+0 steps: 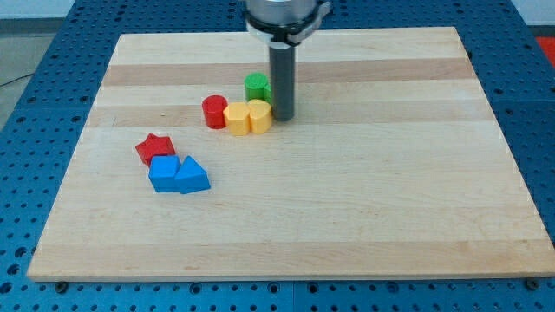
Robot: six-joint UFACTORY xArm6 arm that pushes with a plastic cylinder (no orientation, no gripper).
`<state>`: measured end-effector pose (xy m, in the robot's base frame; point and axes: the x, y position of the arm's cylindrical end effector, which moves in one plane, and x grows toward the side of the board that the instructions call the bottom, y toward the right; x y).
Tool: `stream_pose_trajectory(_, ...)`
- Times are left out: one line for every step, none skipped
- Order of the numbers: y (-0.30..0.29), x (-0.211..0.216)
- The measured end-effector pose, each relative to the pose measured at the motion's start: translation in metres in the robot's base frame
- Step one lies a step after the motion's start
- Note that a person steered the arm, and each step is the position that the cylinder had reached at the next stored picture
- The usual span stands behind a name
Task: Slide the yellow blocks to the top right of the red star
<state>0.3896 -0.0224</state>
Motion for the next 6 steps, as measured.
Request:
stream_pose_trajectory(-0.028,-0.002)
stream_pose_trajectory(-0.047,-0.004)
stream_pose_trajectory(-0.054,-0.004)
stream_pose_trajectory(-0.054,-0.004)
stream_pose_trajectory(-0.054,-0.002)
stream_pose_trajectory(-0.037,0.026)
